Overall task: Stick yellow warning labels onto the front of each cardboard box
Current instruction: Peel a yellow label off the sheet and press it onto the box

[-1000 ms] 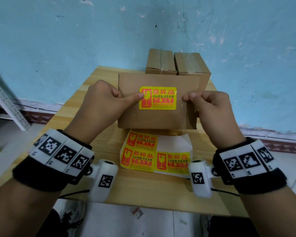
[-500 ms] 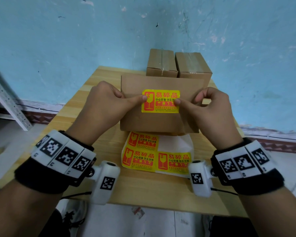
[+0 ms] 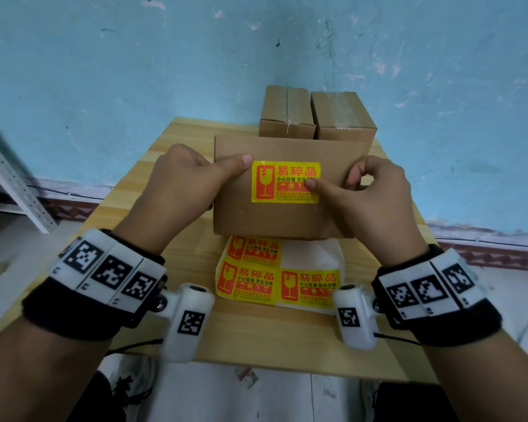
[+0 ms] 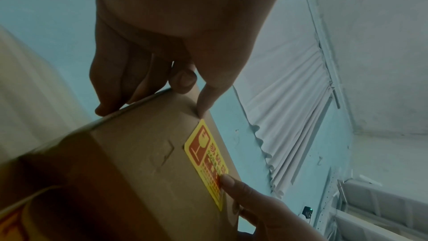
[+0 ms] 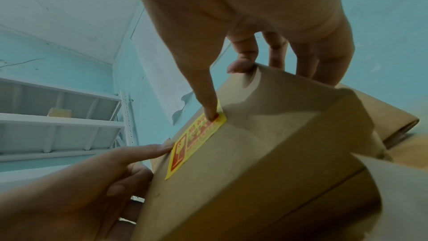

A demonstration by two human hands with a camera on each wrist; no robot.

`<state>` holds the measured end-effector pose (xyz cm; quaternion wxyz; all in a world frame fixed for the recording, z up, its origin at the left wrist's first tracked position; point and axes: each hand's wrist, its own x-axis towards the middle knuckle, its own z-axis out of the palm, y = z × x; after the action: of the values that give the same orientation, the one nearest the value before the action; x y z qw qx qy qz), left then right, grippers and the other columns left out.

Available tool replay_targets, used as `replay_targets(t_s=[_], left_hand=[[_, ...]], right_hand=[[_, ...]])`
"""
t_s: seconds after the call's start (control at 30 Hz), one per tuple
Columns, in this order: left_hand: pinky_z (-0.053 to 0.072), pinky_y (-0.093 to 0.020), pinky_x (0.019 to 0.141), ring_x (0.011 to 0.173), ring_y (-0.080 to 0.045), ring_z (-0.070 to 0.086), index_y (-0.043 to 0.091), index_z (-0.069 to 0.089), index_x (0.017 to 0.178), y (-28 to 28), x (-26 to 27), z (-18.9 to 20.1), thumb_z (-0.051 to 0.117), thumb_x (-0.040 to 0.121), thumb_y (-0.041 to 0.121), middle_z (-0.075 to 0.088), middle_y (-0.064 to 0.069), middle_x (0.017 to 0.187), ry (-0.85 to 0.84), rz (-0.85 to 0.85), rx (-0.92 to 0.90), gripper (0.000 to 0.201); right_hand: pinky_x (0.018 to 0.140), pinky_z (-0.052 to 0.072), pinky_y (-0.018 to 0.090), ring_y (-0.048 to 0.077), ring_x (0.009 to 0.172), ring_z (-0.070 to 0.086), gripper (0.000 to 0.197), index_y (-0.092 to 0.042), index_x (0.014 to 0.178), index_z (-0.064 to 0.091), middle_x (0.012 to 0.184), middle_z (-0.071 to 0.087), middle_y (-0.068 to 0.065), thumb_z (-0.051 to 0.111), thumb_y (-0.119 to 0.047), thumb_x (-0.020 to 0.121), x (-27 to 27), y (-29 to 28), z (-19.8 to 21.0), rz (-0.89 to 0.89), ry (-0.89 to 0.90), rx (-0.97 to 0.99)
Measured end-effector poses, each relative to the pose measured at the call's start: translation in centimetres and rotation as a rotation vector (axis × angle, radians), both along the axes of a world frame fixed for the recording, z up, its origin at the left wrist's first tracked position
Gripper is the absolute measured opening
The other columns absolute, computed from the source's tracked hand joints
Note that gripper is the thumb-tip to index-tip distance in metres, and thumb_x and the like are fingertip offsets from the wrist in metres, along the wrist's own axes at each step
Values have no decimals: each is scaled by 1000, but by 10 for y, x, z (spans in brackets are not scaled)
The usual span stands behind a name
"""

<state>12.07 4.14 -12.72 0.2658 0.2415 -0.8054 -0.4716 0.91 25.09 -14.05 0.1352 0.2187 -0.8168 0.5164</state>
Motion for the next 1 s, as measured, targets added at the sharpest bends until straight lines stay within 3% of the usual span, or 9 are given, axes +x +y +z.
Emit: replay_targets(t_s=[0.2, 0.23, 0.3, 0.37, 0.43, 0.67, 0.8, 0.9, 1.0], left_hand=[[58, -56, 64, 48, -29, 49, 14, 38, 42, 6, -1, 3, 69, 76, 61, 30, 1, 41, -6, 15, -116, 66], [58, -50, 60, 47, -23, 47, 15, 36, 40, 8, -1, 3, 73, 71, 63, 29, 3, 39, -19, 17, -132, 68], [42, -35, 48, 39, -9, 35, 17, 35, 35, 10, -1, 4, 83, 58, 62, 26, 8, 34, -60, 0, -206, 70], [30, -27, 47, 34, -9, 31, 15, 37, 33, 10, -1, 3, 89, 52, 54, 28, 8, 30, -98, -27, -259, 68], [28, -24, 47, 32, -7, 34, 14, 42, 33, 7, -1, 2, 92, 51, 49, 32, 8, 27, -118, -52, -273, 63], [28, -20, 43, 35, -5, 37, 13, 49, 36, -1, 1, 3, 92, 53, 43, 37, 9, 29, -124, -142, -297, 55], [30, -22, 46, 38, -6, 39, 14, 50, 36, -3, 2, 2, 92, 54, 44, 38, 9, 30, -131, -149, -285, 54], [28, -17, 40, 38, -6, 36, 13, 49, 35, -1, 1, 1, 92, 54, 45, 36, 9, 31, -127, -127, -292, 57], [29, -19, 42, 39, -6, 36, 12, 50, 37, -1, 0, 0, 92, 54, 45, 38, 6, 35, -124, -119, -281, 56]], right_hand=[[59, 47, 36, 27, 70, 59, 51, -24, 58, 40, 70, 53, 7, 82, -54, 65, -5, 1, -5, 29, 55, -3], [60, 47, 35, 28, 72, 60, 50, -24, 58, 40, 68, 52, 4, 82, -51, 68, -5, 1, -5, 41, 71, -2], [64, 47, 37, 30, 77, 60, 49, -22, 57, 41, 67, 48, -3, 81, -43, 74, -3, 1, -5, 61, 100, 1], [67, 47, 37, 30, 81, 59, 47, -19, 56, 43, 68, 46, -7, 81, -37, 77, 0, 1, -3, 65, 123, 5], [68, 46, 37, 29, 82, 58, 47, -18, 56, 44, 69, 45, -9, 81, -36, 78, 1, 1, -3, 60, 128, 12], [59, 43, 31, 23, 68, 56, 51, -19, 54, 43, 63, 51, 0, 83, -46, 70, -2, 1, -3, 51, 101, 34], [56, 38, 28, 22, 74, 57, 58, -22, 60, 42, 76, 58, 11, 85, -60, 54, -1, 0, -3, 38, 90, 106], [55, 32, 24, 17, 77, 52, 59, -22, 64, 41, 89, 51, 5, 89, -53, 52, 1, 1, 1, 23, 102, 174], [56, 42, 30, 24, 80, 58, 56, -23, 64, 42, 90, 57, 11, 89, -52, 52, -4, 6, 4, 97, 41, 182]])
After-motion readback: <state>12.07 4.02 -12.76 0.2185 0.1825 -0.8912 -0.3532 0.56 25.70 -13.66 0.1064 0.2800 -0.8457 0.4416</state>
